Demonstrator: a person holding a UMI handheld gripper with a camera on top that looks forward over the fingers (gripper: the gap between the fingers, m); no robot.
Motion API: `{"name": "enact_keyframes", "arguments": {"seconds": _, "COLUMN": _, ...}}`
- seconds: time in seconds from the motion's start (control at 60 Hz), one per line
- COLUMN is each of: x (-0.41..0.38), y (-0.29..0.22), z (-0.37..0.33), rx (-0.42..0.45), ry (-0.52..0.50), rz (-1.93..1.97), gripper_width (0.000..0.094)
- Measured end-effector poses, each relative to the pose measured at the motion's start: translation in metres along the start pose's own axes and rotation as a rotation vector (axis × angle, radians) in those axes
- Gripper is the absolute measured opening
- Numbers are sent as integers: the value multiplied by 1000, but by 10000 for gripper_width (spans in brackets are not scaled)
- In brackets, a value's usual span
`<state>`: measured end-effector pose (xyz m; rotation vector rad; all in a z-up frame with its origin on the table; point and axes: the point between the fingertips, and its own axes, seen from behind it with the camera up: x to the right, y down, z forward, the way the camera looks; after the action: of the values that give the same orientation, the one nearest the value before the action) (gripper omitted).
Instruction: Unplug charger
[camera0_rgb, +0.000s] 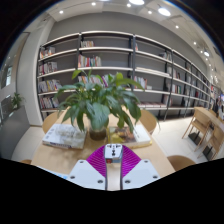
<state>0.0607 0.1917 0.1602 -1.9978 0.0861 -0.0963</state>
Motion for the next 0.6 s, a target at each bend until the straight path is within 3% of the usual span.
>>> {"name": "enact_keyframes", "arguments": {"seconds": 0.1, "x": -2, "y": 81, "z": 27, "rx": -85, "ry": -28, "rz": 59, "gripper_width": 173}}
{"name": "enact_keyframes", "arguments": {"seconds": 0.167, "x": -5, "y": 109, "z": 36, "rx": -144, "ry": -58, "rz": 66, "gripper_width": 195}}
{"name": "enact_keyframes", "arguments": {"seconds": 0.267, "x": 7, "y": 132, "z": 40, "rx": -229, "ry": -68, "rz": 13, "gripper_width": 204}}
{"name": "enact_keyframes", "arguments": {"seconds": 0.367, "x": 4, "y": 145, "z": 29, "rx": -265, "ry": -93, "rz": 3, "gripper_width": 272}}
{"name": "enact_keyframes", "arguments": {"seconds": 0.4, "x": 2, "y": 146, "z": 33, "rx": -260, "ry": -102, "rz": 12, "gripper_width": 342}}
{"name": "enact_keyframes", "arguments": {"seconds": 0.45, "x": 2, "y": 139, "z": 29, "rx": -250, "ry": -107, "rz": 0, "gripper_width": 553}}
{"name": "enact_keyframes", "arguments": {"seconds": 0.6, "x": 10, "y": 71, "z": -7, "rx": -130, "ry": -75, "rz": 1, "gripper_width": 776}}
